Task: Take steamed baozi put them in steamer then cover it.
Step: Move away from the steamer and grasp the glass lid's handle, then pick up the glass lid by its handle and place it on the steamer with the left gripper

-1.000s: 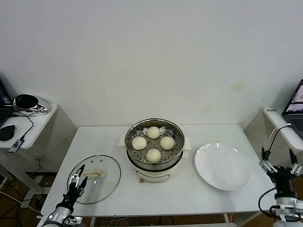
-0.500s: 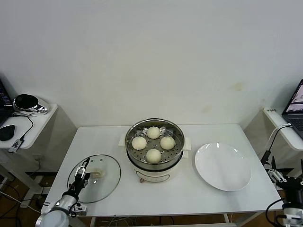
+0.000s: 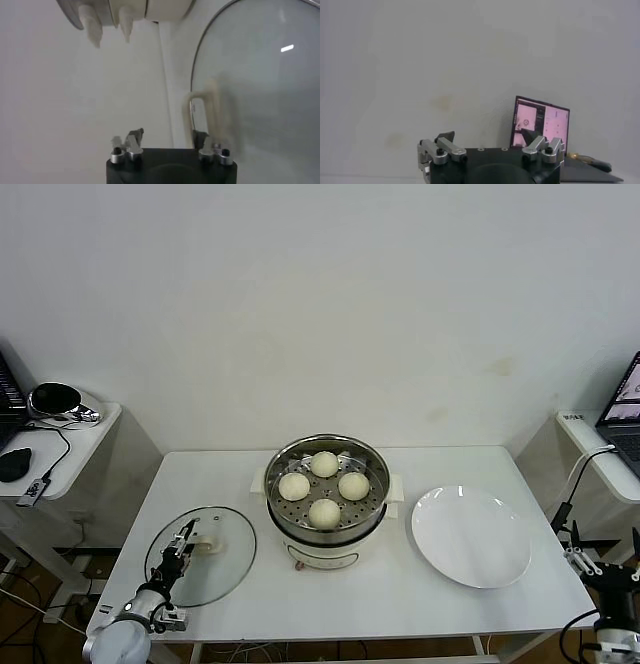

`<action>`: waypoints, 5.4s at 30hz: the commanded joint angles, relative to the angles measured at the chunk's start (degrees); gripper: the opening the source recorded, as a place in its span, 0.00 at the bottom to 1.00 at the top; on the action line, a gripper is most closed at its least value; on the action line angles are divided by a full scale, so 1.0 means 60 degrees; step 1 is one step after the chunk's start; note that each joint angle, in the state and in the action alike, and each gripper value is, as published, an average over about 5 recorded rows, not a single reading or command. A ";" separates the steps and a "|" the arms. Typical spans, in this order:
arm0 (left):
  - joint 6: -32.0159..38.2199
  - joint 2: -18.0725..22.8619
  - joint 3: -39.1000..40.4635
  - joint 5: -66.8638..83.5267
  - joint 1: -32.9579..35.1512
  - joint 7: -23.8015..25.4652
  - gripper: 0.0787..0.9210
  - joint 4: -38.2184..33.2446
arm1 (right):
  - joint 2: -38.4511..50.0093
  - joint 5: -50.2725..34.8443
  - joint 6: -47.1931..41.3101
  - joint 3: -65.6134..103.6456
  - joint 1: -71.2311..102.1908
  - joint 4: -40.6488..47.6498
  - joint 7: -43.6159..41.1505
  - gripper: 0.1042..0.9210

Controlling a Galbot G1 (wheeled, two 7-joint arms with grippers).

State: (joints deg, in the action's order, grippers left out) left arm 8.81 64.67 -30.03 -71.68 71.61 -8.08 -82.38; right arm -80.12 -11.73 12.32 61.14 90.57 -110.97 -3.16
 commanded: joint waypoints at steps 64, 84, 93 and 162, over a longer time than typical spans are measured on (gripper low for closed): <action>-0.6707 0.1574 0.6245 -0.0368 -0.4103 0.4161 0.06 -0.4246 | -0.0678 0.1901 0.0384 -0.1385 -0.0048 0.0172 -0.0017 0.88; -0.6070 0.2399 0.6217 -0.1026 -0.3961 0.3614 0.06 -0.2701 | -0.0587 0.1889 0.0548 -0.1391 -0.0005 0.0360 -0.0025 0.88; -0.5884 0.2522 0.5945 -0.1131 -0.3998 0.3426 0.06 -0.2148 | -0.0558 0.1889 0.0577 -0.1417 0.0026 0.0390 -0.0044 0.88; -0.5411 0.1718 0.5176 0.0062 -0.1268 0.2930 0.36 -0.5925 | -0.0549 0.2075 0.0746 -0.1633 0.0080 0.0546 -0.0105 0.88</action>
State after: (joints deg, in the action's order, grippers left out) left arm -24.12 78.91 2.96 -76.02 53.51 11.99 -102.73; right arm -83.51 0.72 16.79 51.33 90.98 -107.65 -3.81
